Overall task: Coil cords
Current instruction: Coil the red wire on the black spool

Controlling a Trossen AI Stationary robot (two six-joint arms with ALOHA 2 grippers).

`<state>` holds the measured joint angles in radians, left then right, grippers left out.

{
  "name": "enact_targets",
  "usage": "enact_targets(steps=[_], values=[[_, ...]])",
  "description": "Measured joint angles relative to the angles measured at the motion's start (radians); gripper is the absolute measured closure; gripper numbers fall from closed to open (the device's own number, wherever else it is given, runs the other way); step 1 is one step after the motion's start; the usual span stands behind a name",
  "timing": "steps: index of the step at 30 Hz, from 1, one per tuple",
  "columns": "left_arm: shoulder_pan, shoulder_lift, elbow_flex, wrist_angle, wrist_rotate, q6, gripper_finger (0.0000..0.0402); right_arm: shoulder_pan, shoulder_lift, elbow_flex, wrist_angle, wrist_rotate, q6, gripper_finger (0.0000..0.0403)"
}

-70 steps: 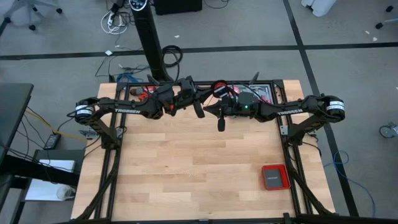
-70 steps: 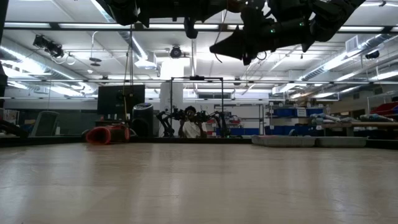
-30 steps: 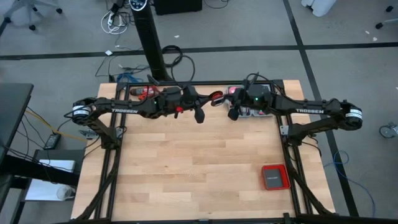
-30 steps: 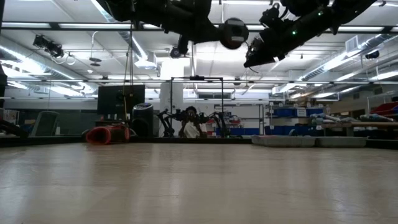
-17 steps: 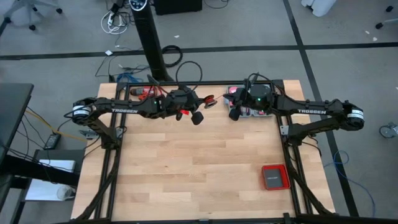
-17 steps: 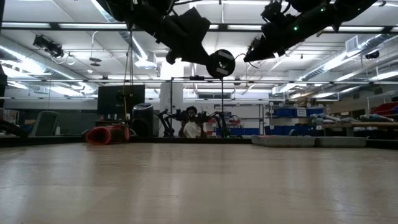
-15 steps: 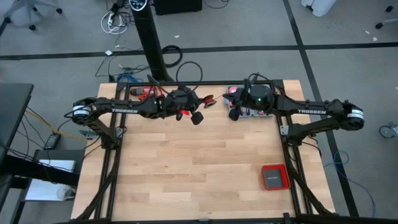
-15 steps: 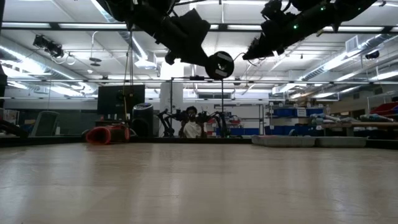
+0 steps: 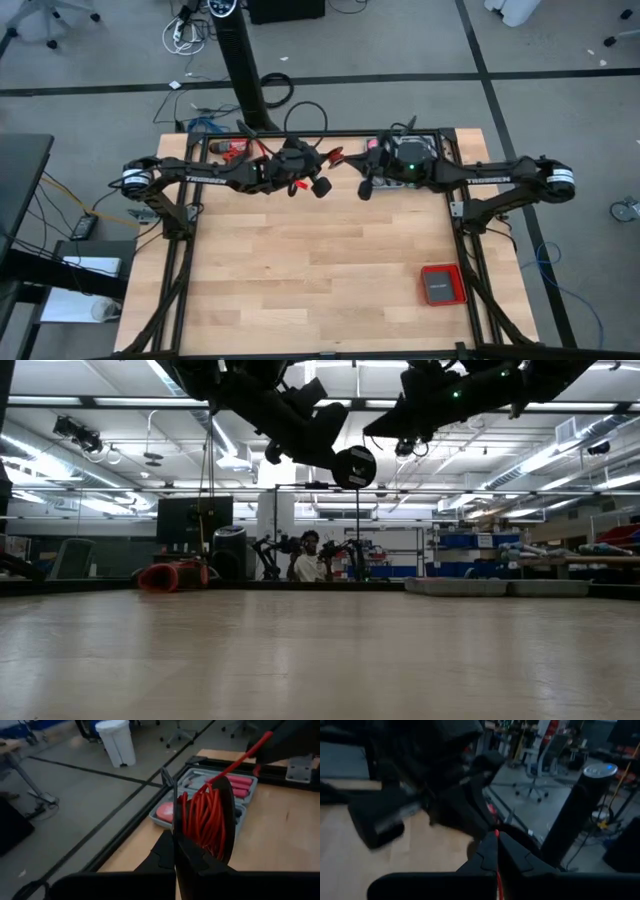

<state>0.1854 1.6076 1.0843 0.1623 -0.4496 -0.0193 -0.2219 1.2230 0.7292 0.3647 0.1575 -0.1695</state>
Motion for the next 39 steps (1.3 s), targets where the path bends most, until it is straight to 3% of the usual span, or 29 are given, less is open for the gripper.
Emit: enact_targets(steps=[17,29,39], values=[[-0.023,0.003,-0.002,0.117,-0.028,-0.01,0.0402,0.005,0.099,0.001,0.185,-0.03,-0.008,0.039],[-0.029,0.003,-0.002,0.26,0.045,-0.063,0.0402,0.041,0.1,0.001,0.183,-0.034,-0.069,0.0375],[-0.036,0.002,-0.001,0.263,0.058,-0.064,0.0402,0.041,0.101,0.001,0.172,-0.044,-0.049,0.0341]])
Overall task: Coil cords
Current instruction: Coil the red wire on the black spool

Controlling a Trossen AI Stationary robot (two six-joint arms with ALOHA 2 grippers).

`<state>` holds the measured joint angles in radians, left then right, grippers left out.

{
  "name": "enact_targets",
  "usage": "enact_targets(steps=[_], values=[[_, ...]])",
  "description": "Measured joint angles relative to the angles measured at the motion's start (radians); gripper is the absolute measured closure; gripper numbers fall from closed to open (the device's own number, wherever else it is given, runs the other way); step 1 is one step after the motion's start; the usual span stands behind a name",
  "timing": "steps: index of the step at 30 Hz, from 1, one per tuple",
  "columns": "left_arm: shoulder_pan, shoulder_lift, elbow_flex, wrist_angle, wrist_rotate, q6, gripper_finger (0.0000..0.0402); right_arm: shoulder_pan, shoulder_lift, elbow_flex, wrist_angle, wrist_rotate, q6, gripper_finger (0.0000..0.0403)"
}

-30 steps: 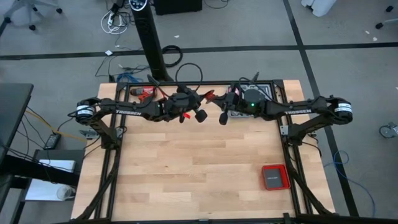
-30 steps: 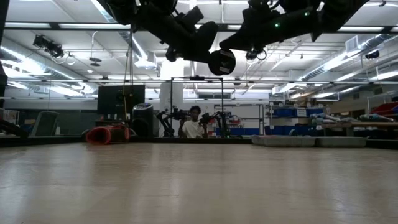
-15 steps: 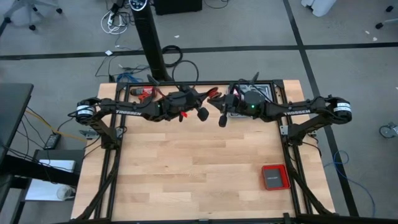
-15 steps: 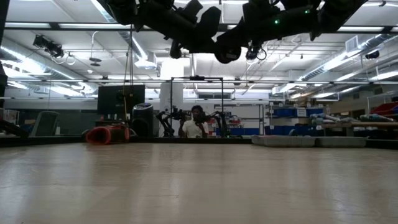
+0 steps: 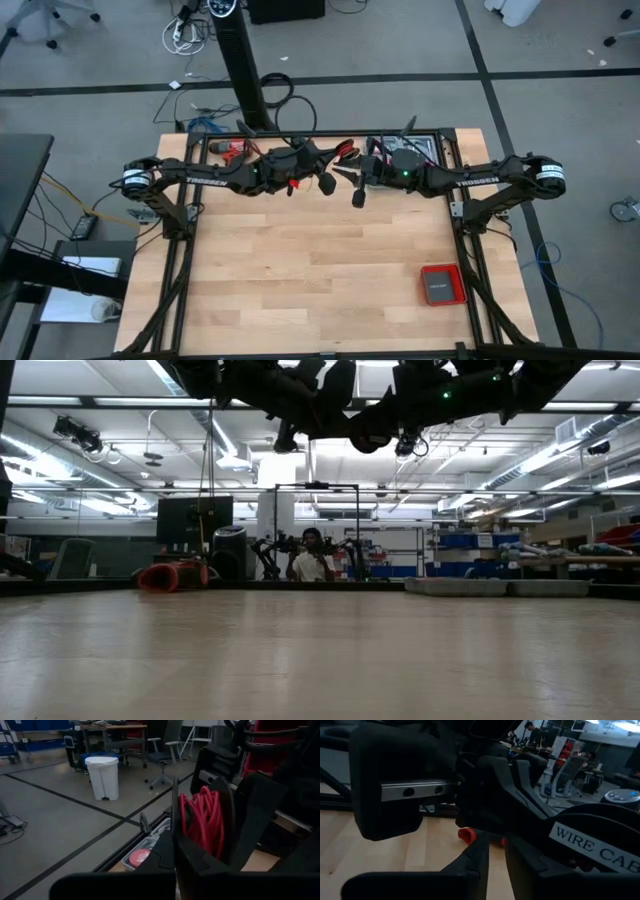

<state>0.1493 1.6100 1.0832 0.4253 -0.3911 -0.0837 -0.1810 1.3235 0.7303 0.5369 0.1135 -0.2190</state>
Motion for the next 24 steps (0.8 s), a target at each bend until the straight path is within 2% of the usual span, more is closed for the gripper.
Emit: enact_targets(steps=[11,16,22,24], values=[[-0.002,0.0,0.0,0.012,0.016,0.0,0.0402,0.018,-0.031,0.0,-0.098,-0.028,0.095,0.0341],[-0.002,0.0,0.001,0.014,0.038,0.0,0.0402,0.022,-0.016,-0.015,-0.15,-0.073,0.132,0.0342],[-0.017,-0.001,-0.001,0.049,0.053,0.004,0.0402,0.037,-0.016,-0.145,-0.041,-0.048,0.171,0.0346],[-0.032,-0.001,-0.036,0.186,0.052,0.032,0.0402,0.029,-0.004,-0.202,0.067,-0.032,0.206,0.0347]])
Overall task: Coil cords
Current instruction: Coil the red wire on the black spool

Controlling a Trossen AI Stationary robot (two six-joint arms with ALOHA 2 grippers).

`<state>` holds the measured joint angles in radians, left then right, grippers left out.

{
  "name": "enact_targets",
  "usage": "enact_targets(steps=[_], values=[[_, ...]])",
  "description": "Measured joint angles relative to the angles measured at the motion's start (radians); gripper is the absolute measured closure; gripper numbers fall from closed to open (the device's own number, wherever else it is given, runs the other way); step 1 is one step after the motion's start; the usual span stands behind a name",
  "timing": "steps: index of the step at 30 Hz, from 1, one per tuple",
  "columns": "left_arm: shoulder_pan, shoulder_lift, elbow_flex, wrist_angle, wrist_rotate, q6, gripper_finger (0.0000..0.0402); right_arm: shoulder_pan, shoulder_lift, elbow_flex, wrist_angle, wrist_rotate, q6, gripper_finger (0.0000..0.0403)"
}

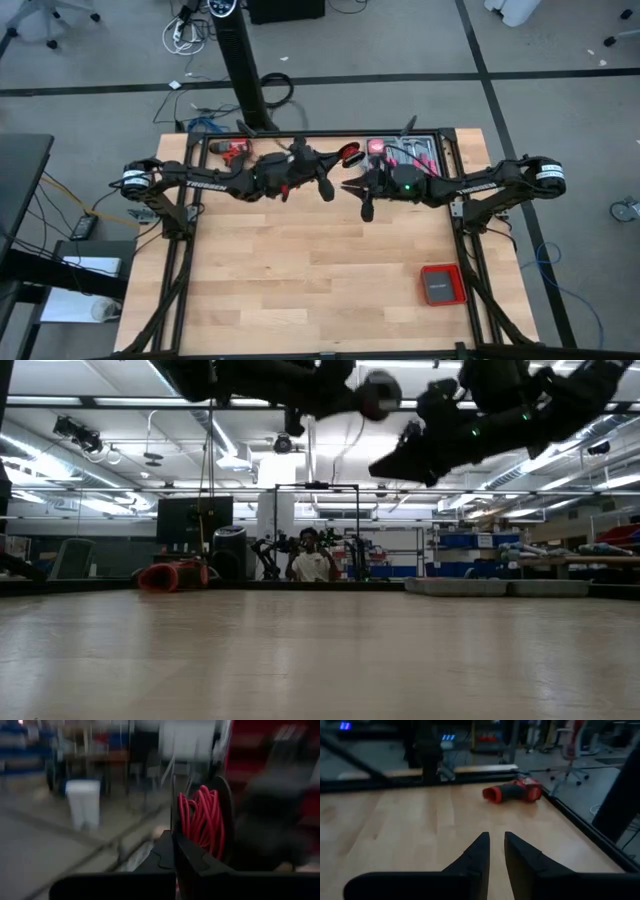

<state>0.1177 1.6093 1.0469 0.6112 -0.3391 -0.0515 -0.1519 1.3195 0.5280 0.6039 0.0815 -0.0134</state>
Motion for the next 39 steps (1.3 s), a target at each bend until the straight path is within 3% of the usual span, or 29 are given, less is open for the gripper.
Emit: enact_targets(steps=[3,7,12,17,25,39], values=[[-0.019,-0.001,-0.071,0.229,-0.004,0.03,0.0402,-0.006,0.004,-0.096,0.162,0.001,0.055,0.0348],[-0.016,-0.002,-0.119,0.267,-0.011,0.008,0.0402,-0.013,0.002,-0.158,0.267,-0.002,0.073,0.0348],[-0.033,-0.002,-0.152,0.28,-0.016,-0.084,0.0402,-0.015,0.002,-0.122,0.268,0.0,0.076,0.0348],[-0.077,-0.002,-0.17,0.321,-0.078,-0.077,0.0402,-0.035,0.002,-0.044,0.219,-0.024,0.044,0.0348],[-0.151,-0.001,-0.171,0.335,-0.105,-0.002,0.0402,-0.054,0.003,-0.012,0.164,-0.293,0.2,0.0348],[-0.162,0.0,-0.171,0.448,-0.102,0.067,0.0402,-0.028,0.003,-0.012,0.189,-0.238,0.171,0.0344]])
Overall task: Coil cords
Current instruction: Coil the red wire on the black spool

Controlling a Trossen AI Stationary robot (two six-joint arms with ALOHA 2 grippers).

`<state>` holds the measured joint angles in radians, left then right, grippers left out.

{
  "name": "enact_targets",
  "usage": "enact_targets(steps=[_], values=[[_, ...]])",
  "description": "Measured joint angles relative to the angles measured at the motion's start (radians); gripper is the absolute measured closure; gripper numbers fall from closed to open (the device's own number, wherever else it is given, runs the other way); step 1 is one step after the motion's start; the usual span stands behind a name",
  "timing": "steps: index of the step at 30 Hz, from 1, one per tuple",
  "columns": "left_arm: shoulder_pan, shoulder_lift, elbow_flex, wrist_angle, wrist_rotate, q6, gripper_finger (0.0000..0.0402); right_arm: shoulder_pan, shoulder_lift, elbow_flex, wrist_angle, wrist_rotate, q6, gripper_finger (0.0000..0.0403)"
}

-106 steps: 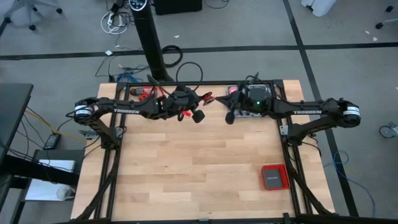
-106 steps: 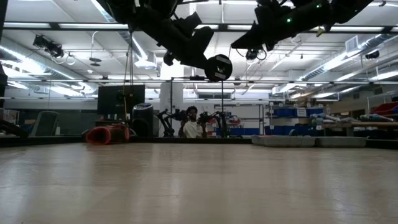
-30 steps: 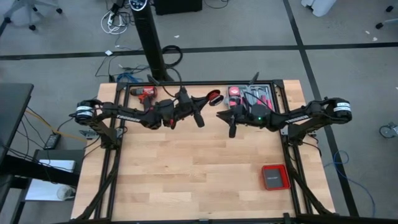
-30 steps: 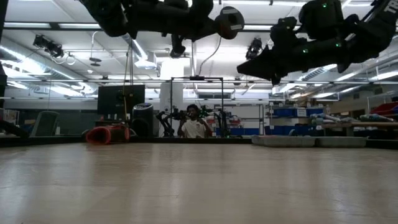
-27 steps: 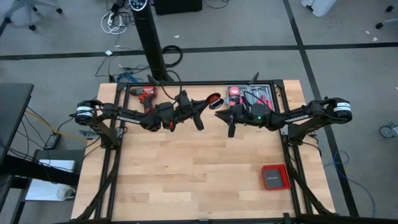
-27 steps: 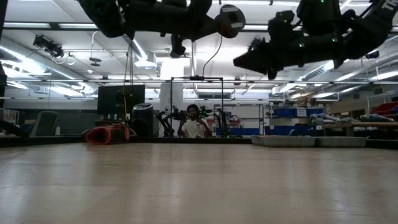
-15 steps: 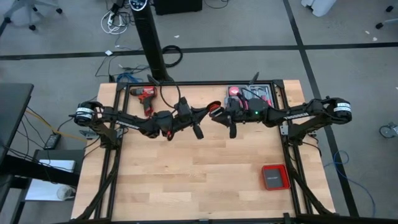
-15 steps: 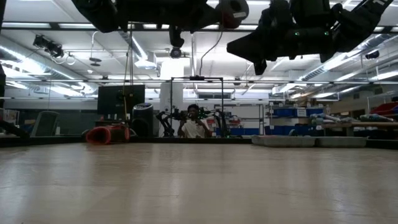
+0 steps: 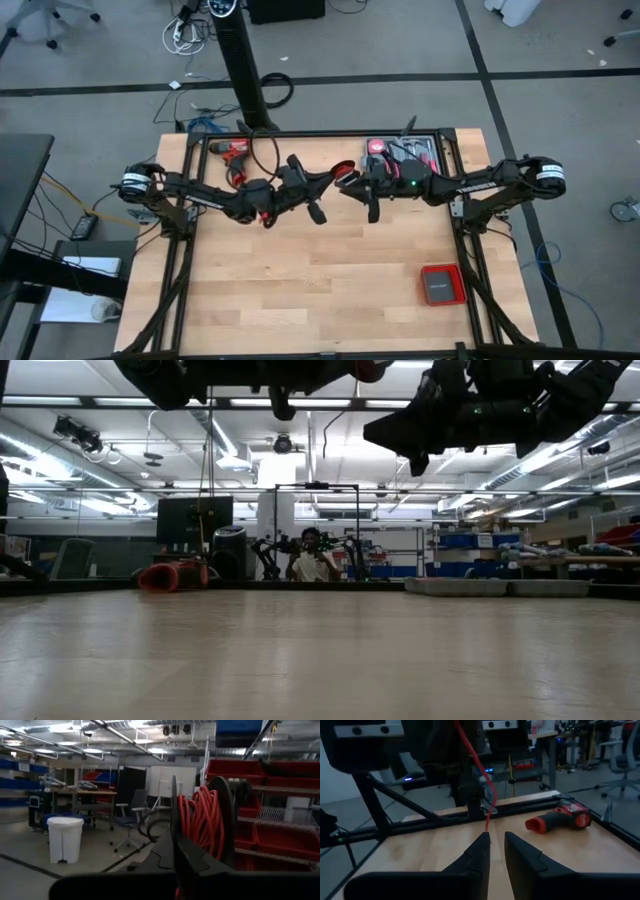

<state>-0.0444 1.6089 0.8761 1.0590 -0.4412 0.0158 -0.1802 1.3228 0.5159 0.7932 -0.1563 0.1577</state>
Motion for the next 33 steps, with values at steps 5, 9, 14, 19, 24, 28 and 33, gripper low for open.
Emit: enact_targets(steps=[5,9,14,19,24,28,33], values=[[-0.002,0.0,0.0,0.034,0.0,-0.004,0.0402,0.043,0.023,0.0,0.029,0.08,-0.001,0.0323],[-0.003,0.0,0.0,0.054,0.0,-0.022,0.0402,0.068,0.1,0.018,0.128,0.089,-0.001,0.0308],[-0.003,0.0,0.0,0.052,0.0,-0.023,0.0402,0.069,0.198,0.083,0.145,0.09,-0.001,0.0303],[-0.003,0.0,0.0,0.051,0.015,-0.026,0.0402,0.071,0.261,0.13,0.149,0.085,-0.024,0.0303],[-0.004,0.0,0.0,0.05,0.031,-0.027,0.0402,0.076,0.293,0.159,0.156,0.084,-0.048,0.0302],[-0.01,0.0,0.0,0.051,0.032,-0.027,0.0402,0.075,0.295,0.159,0.156,0.084,-0.064,0.0304],[-0.01,0.0,0.0,0.05,0.032,-0.027,0.0402,0.075,0.295,0.159,0.156,0.086,-0.079,0.0315]])
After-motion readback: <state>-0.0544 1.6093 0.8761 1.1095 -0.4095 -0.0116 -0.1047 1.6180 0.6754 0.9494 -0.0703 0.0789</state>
